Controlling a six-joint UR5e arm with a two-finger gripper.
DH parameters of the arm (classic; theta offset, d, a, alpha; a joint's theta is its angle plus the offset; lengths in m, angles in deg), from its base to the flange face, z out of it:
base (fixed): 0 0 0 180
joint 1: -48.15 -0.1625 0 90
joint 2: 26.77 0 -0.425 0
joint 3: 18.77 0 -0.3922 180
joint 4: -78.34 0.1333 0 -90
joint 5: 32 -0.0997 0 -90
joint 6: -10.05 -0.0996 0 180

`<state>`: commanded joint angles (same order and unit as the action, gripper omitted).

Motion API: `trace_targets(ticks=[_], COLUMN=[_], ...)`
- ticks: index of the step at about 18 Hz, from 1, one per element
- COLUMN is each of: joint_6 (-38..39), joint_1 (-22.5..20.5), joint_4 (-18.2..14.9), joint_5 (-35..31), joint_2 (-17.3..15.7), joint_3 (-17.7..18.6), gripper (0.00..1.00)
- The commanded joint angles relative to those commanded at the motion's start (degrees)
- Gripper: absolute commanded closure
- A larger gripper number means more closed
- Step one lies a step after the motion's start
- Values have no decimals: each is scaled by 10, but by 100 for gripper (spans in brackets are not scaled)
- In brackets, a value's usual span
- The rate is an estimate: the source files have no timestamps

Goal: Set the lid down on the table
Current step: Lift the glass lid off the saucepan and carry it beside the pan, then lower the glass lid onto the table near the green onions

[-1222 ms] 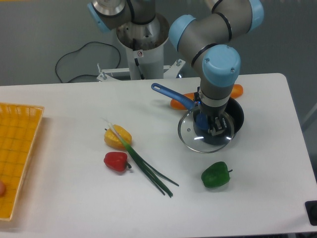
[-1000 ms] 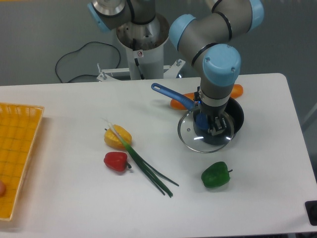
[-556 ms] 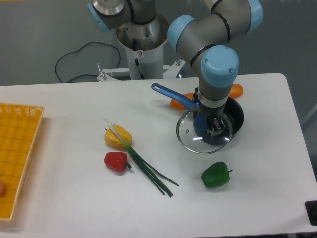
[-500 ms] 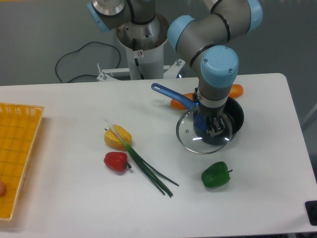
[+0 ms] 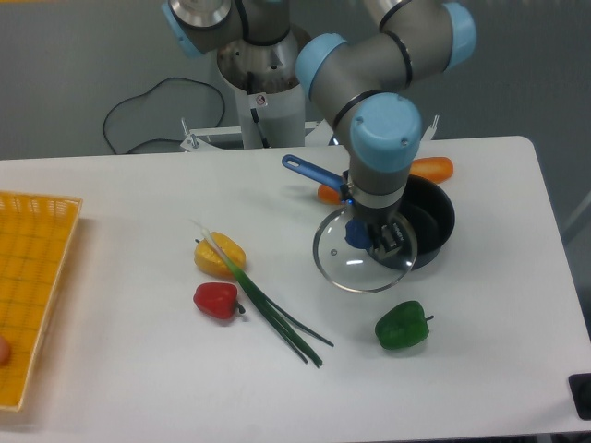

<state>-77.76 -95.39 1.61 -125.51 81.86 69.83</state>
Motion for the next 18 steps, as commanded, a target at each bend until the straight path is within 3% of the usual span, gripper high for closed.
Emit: trace_targets(ticks=[10, 18], joint_6=[64, 89], joint_1=[22, 33], joint_4=[0, 1], joint_5=[0, -1], joint_2=[10, 18], joint_3=[44, 48], gripper=[37, 37])
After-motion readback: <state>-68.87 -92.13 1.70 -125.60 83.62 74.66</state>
